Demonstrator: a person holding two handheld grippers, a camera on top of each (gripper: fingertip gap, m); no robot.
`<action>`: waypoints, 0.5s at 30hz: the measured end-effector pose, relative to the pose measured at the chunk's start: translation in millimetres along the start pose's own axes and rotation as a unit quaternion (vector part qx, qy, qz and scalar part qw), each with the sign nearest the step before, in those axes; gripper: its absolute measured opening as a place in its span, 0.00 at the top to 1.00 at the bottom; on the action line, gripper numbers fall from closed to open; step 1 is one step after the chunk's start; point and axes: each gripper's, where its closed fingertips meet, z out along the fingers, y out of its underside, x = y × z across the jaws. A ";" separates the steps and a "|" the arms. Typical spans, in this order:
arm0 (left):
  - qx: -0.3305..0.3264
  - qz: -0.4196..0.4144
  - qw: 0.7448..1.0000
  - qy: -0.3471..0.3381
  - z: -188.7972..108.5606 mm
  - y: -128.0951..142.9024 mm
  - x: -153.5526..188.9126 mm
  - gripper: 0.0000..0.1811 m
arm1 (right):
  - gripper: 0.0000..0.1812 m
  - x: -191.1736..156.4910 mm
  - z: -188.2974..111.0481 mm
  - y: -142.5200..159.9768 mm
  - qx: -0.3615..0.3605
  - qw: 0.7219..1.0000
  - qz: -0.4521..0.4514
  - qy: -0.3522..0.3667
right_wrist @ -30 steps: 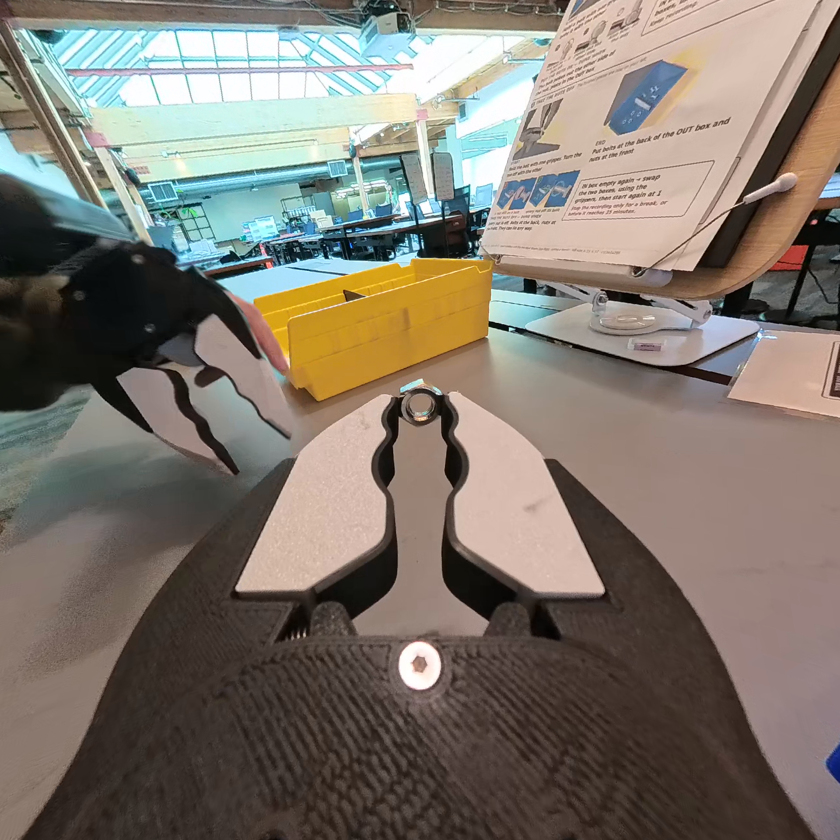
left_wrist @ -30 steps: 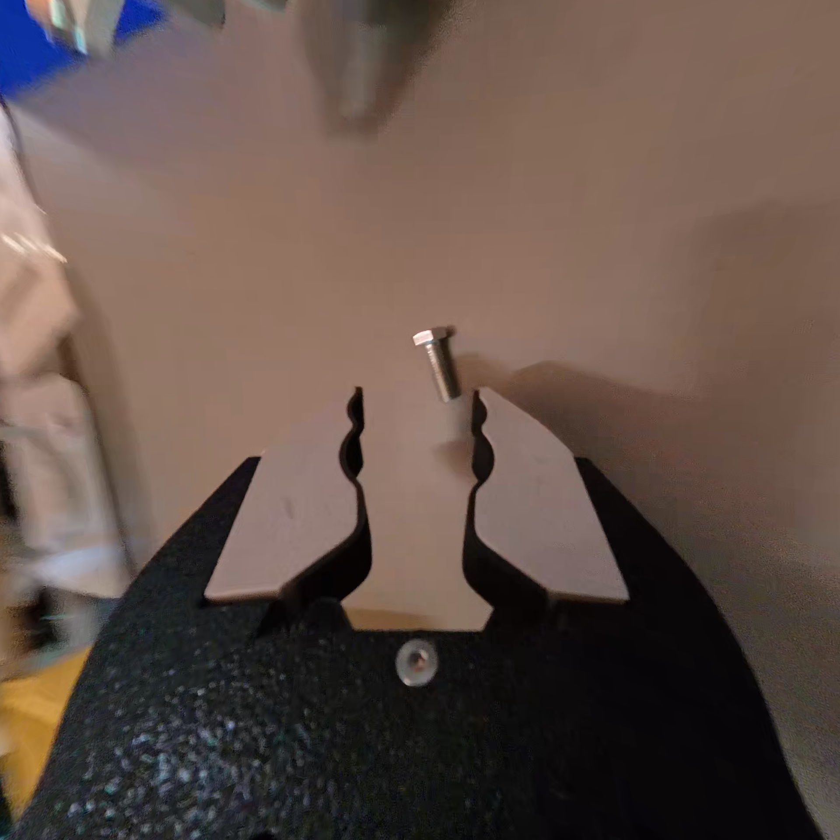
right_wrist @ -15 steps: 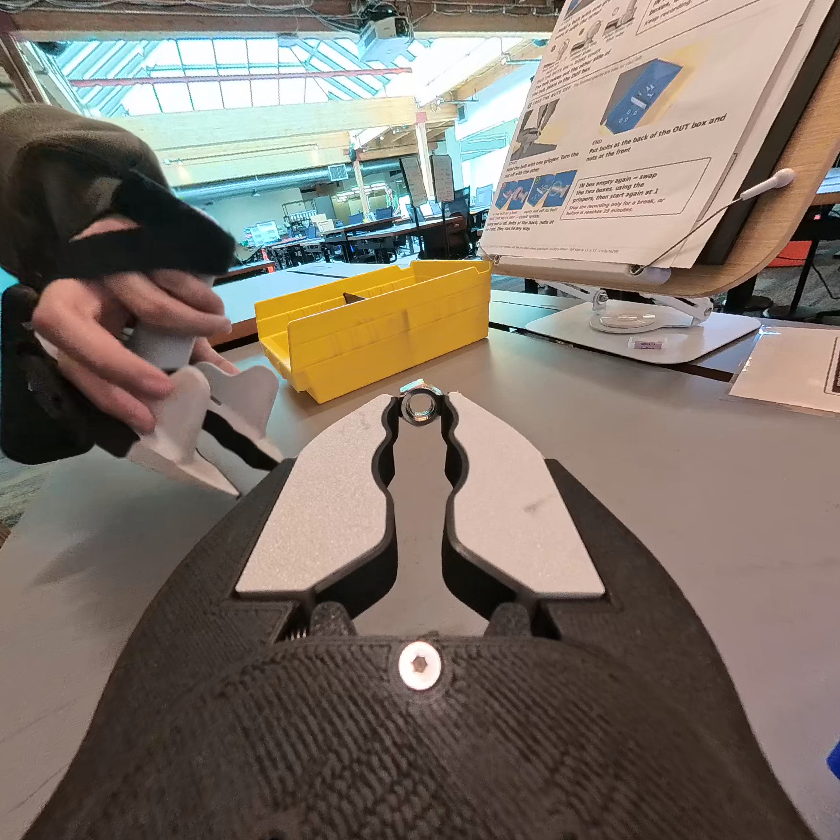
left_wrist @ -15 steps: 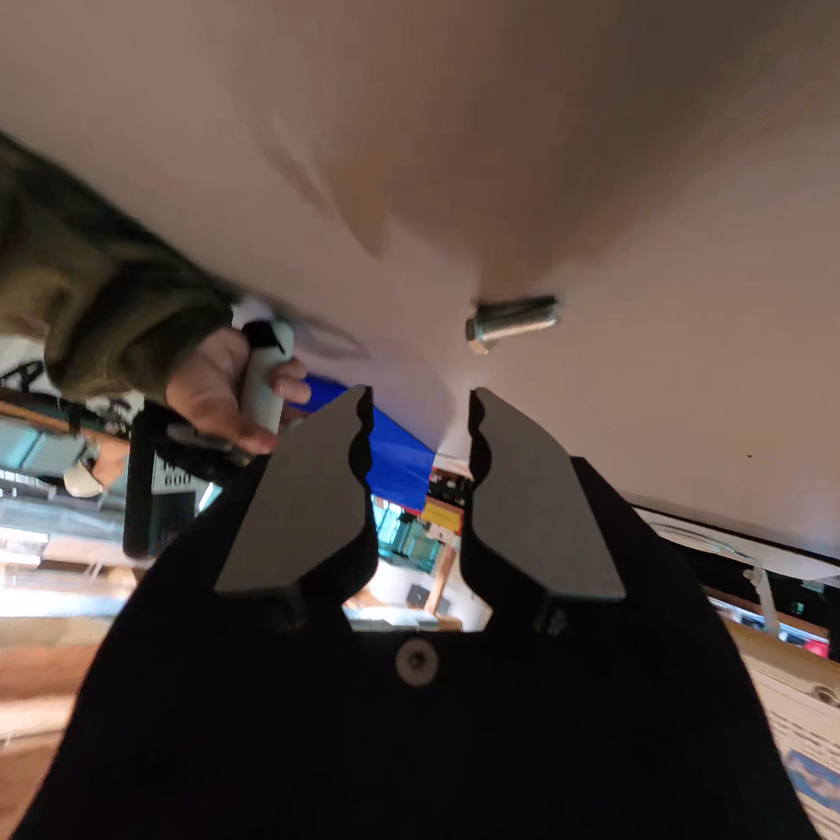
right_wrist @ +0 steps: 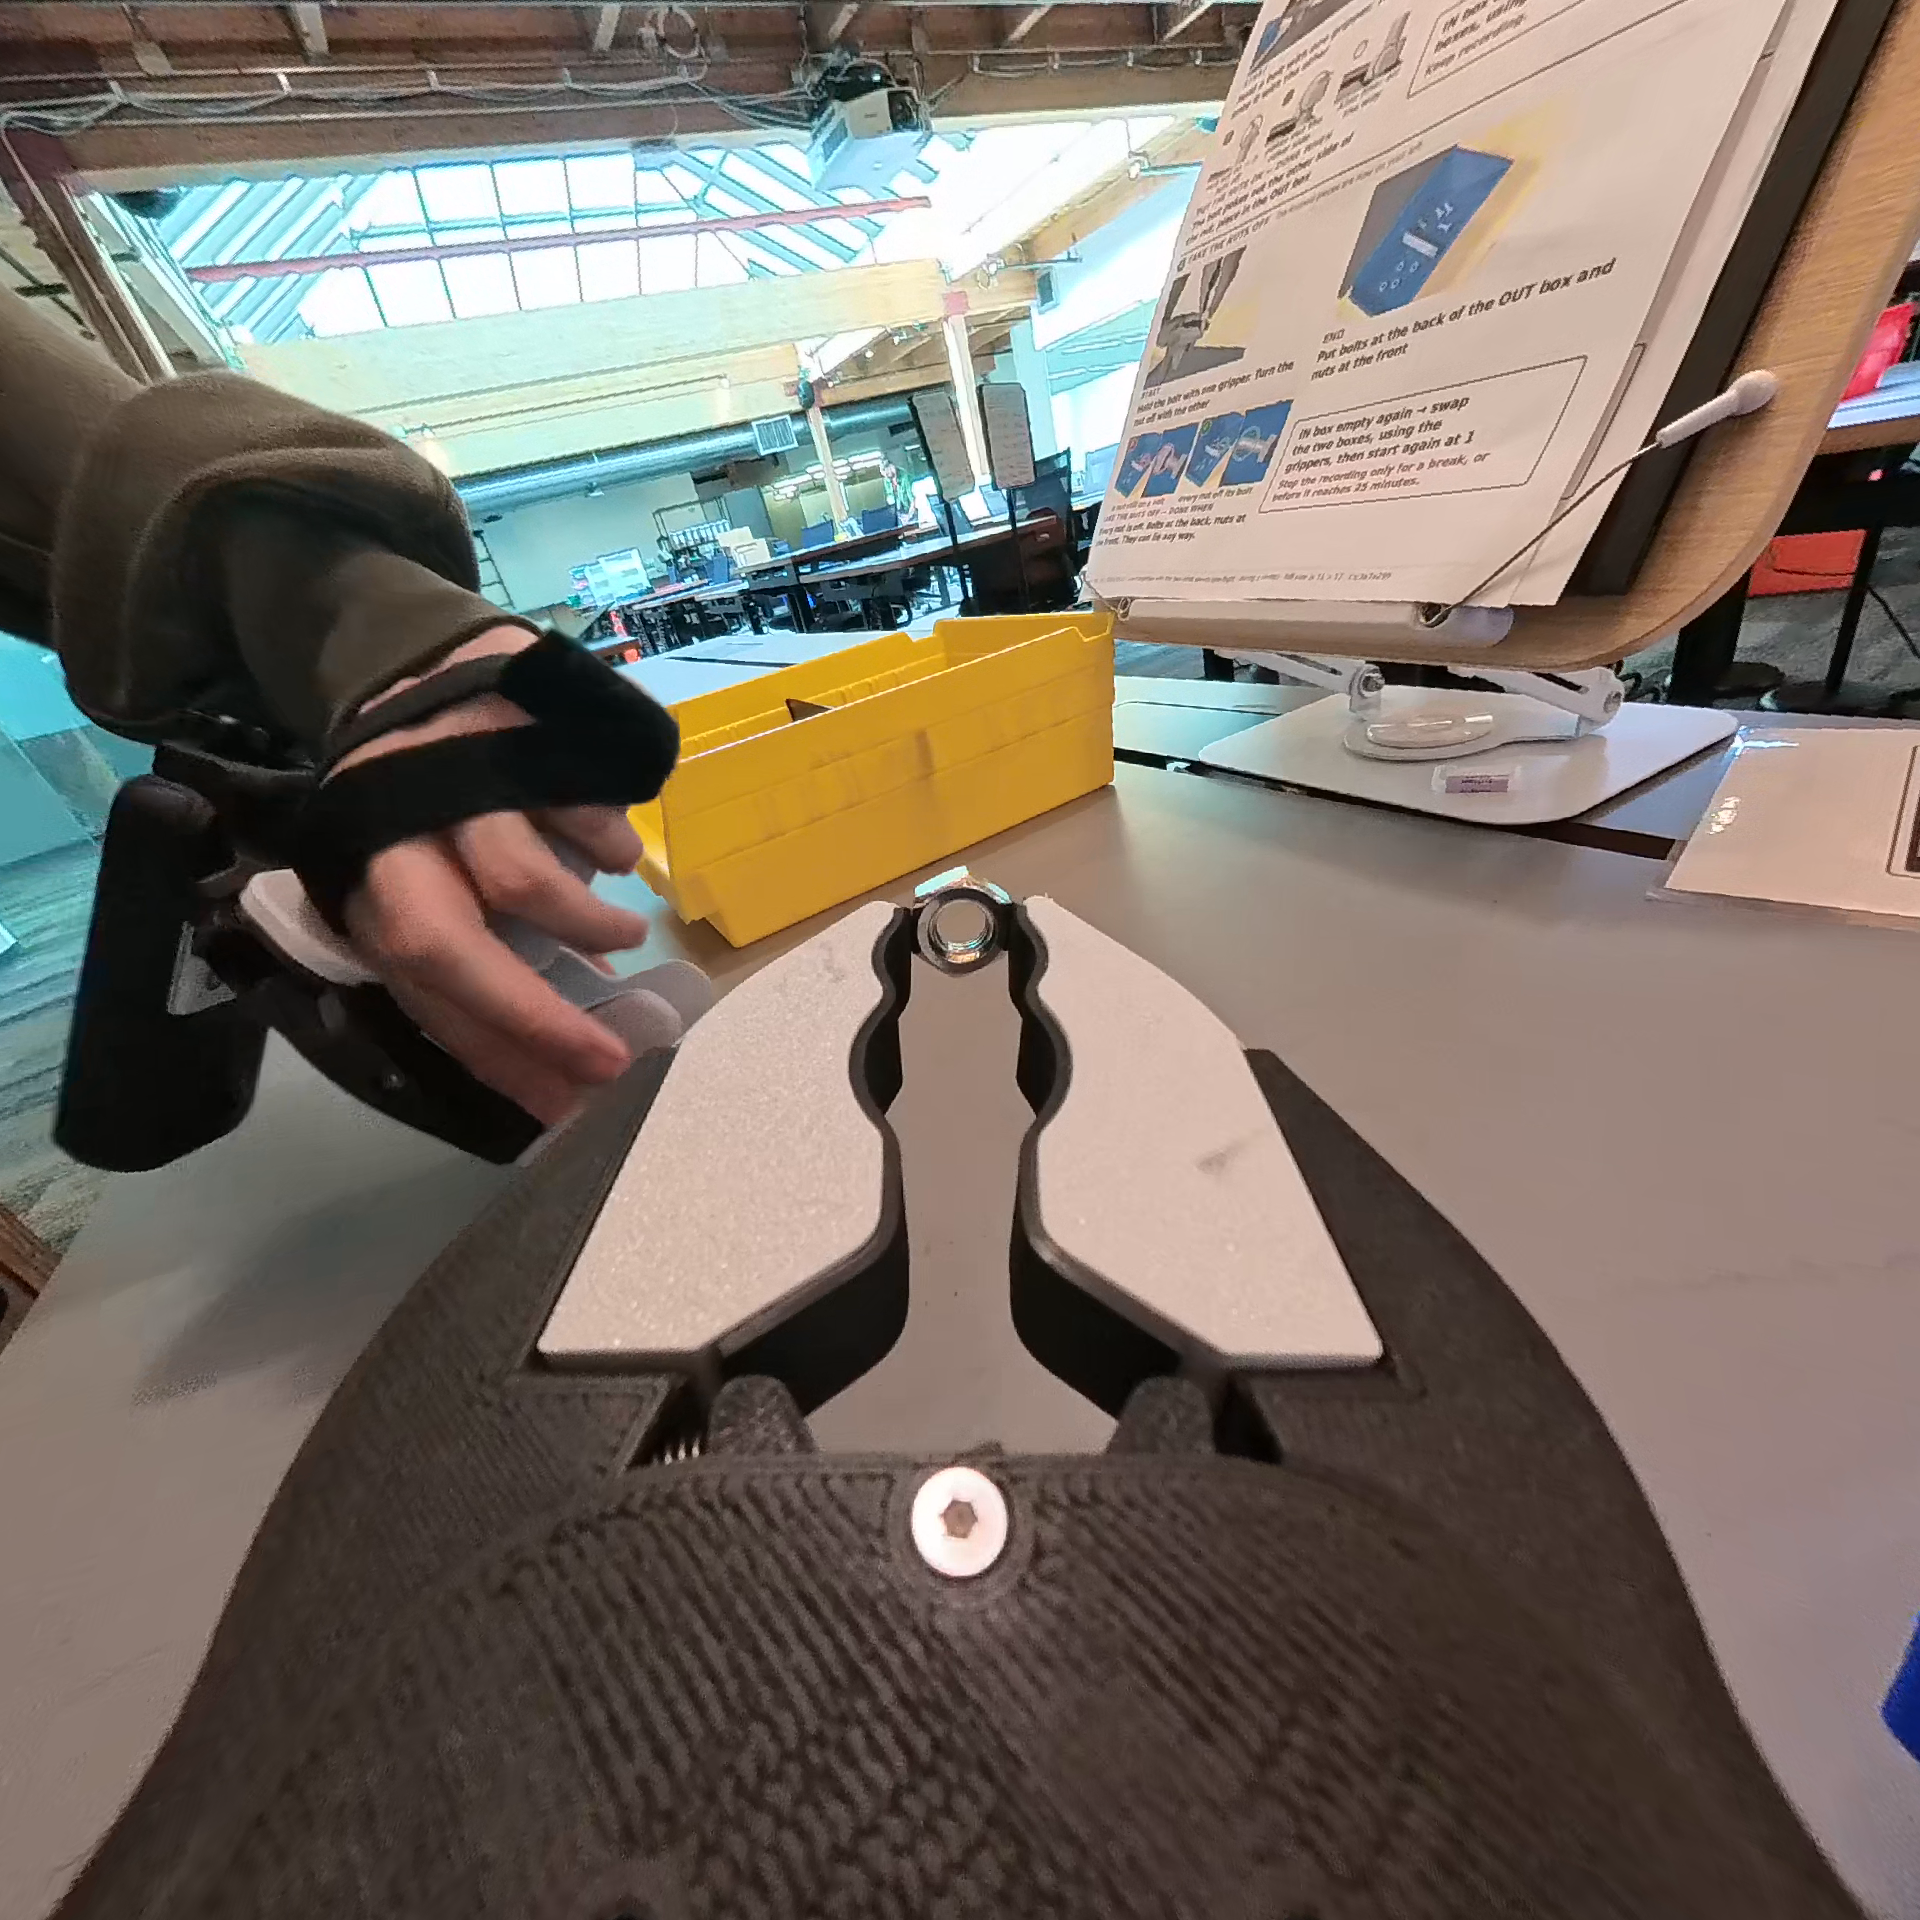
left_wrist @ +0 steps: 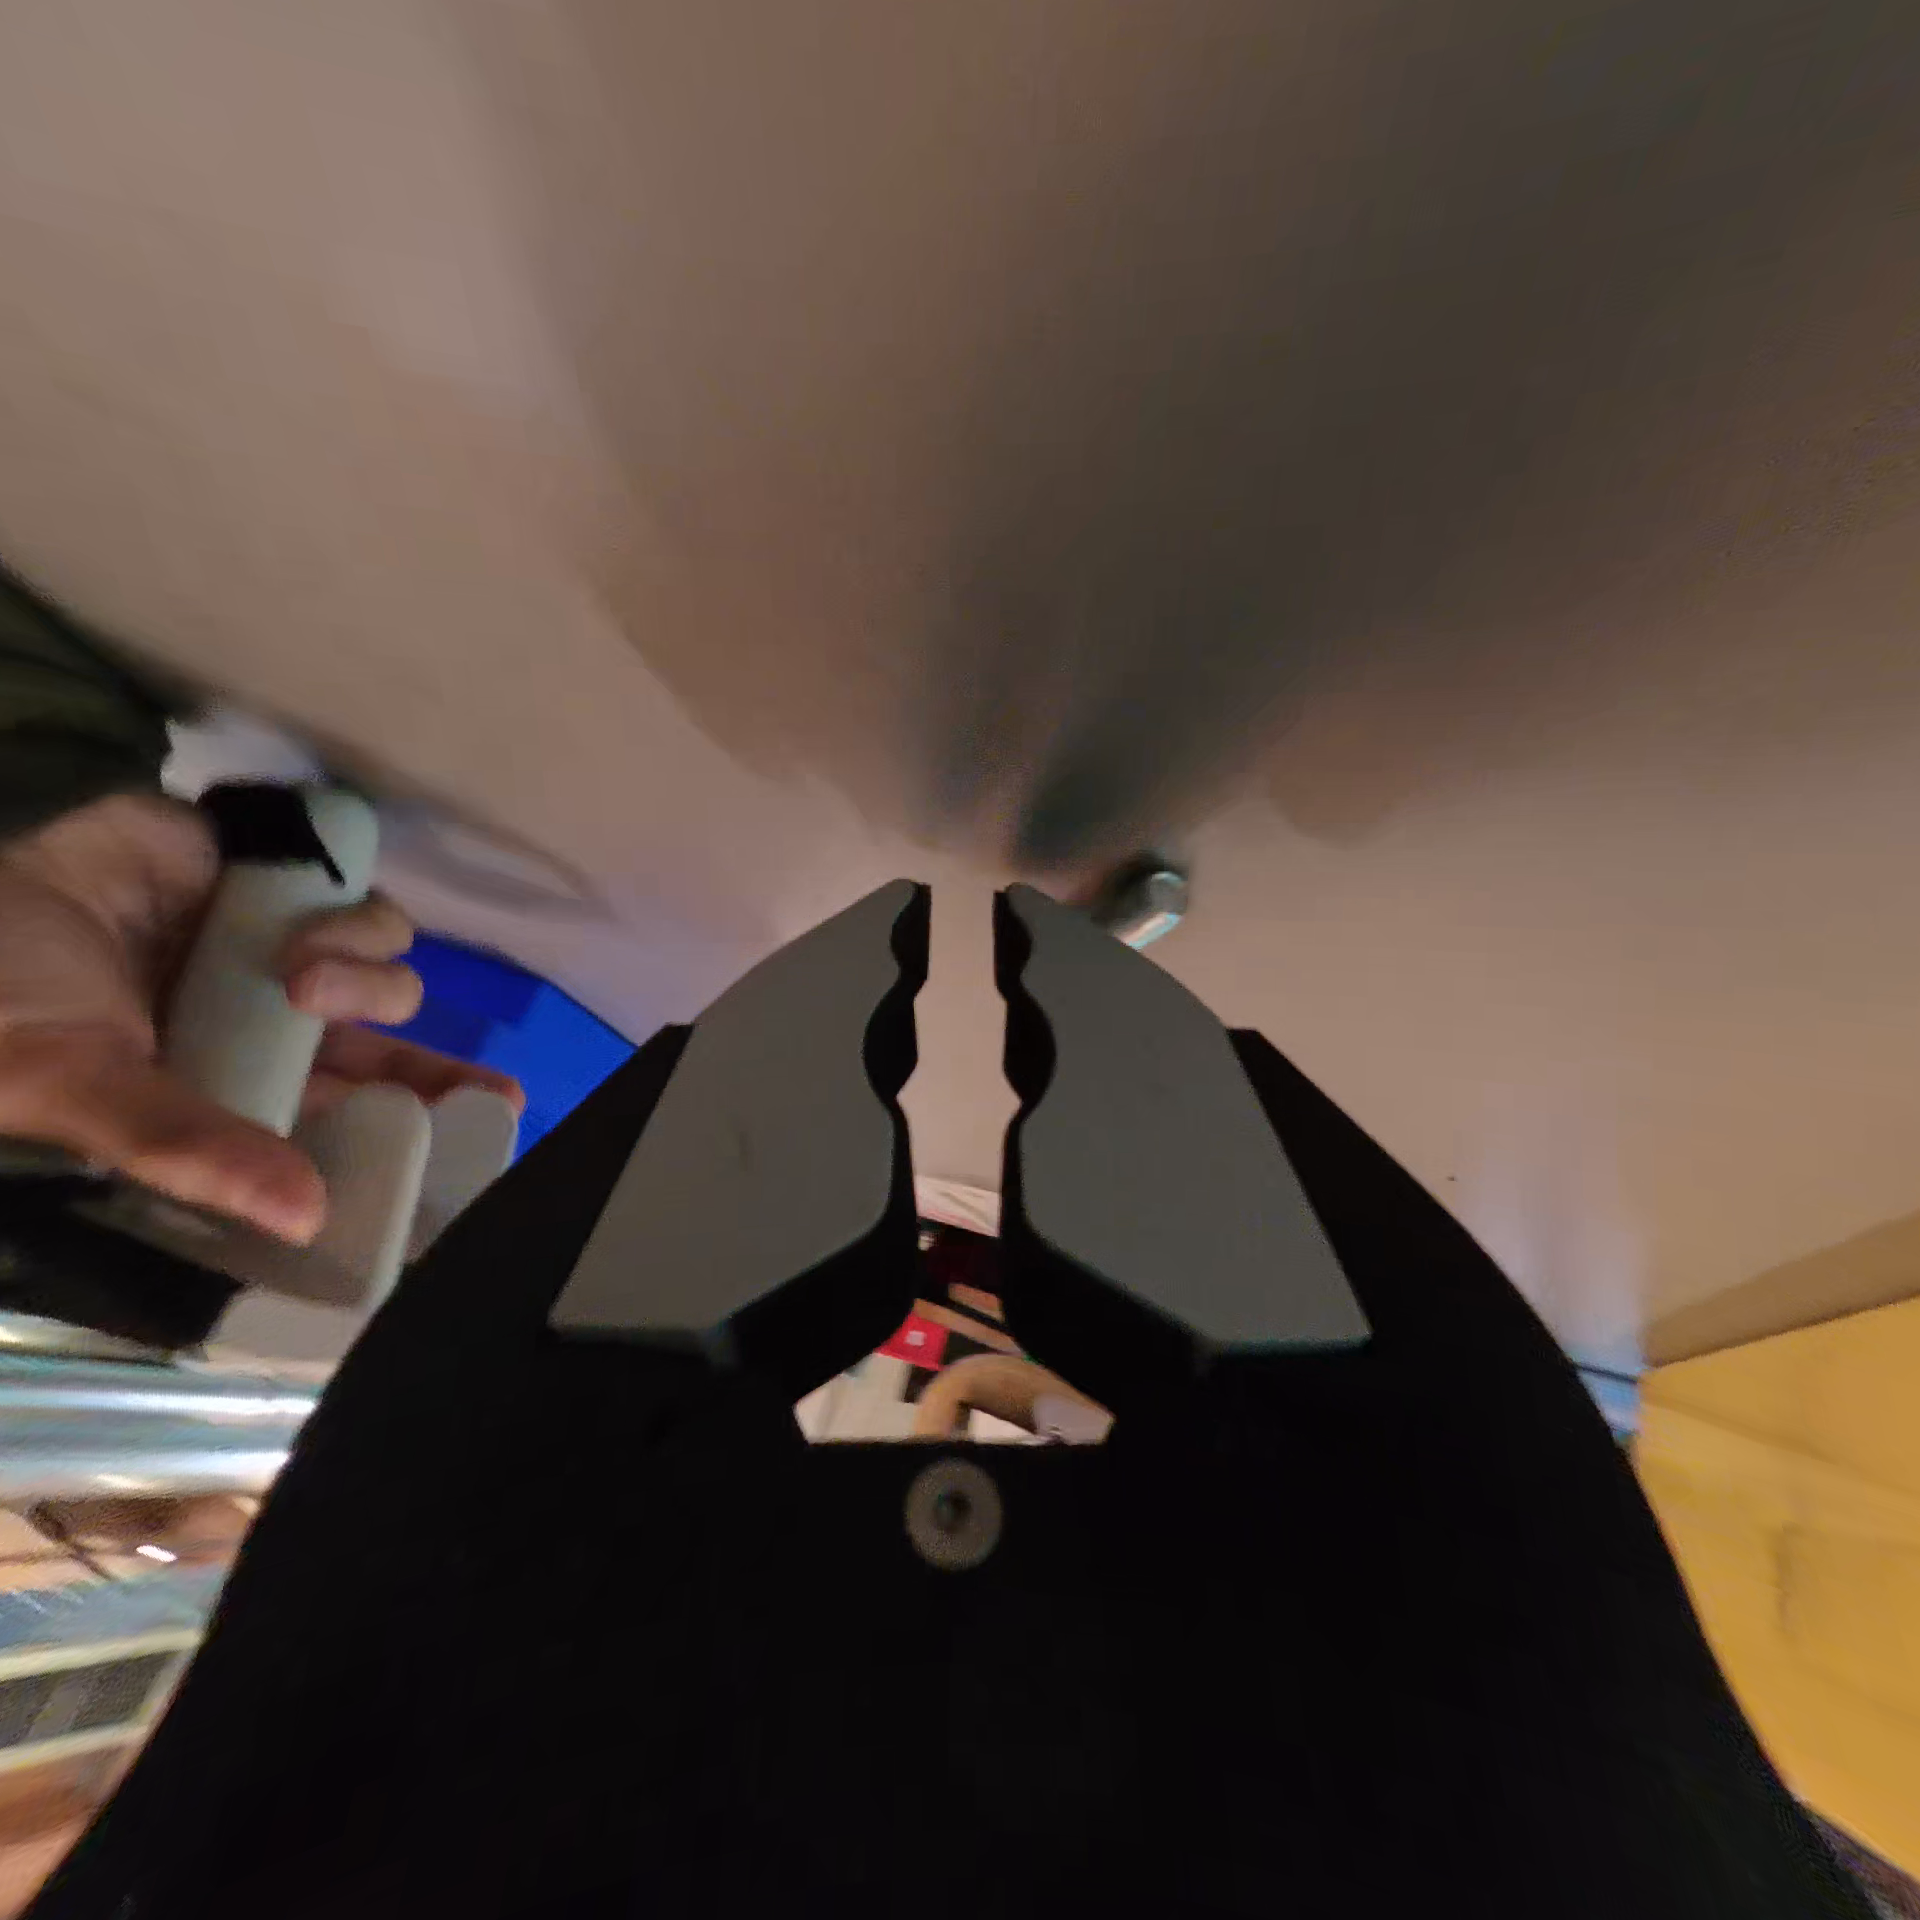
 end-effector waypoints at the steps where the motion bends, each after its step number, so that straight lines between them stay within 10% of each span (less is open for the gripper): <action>1: -0.001 -0.046 0.999 -0.001 -3.5 4.5 -4.4 0.95 | 0.90 0.0 0.0 0.0 0.000 1.000 0.000 0.000; 6: 0.016 -0.239 0.970 0.042 -19.3 35.2 2.7 0.80 | 0.90 -1.4 1.6 1.7 -0.007 1.000 -0.005 -0.002; 15: -0.001 -0.008 1.000 0.018 -7.9 31.2 23.5 0.76 | 0.90 -1.6 1.8 2.1 -0.009 1.000 -0.005 -0.004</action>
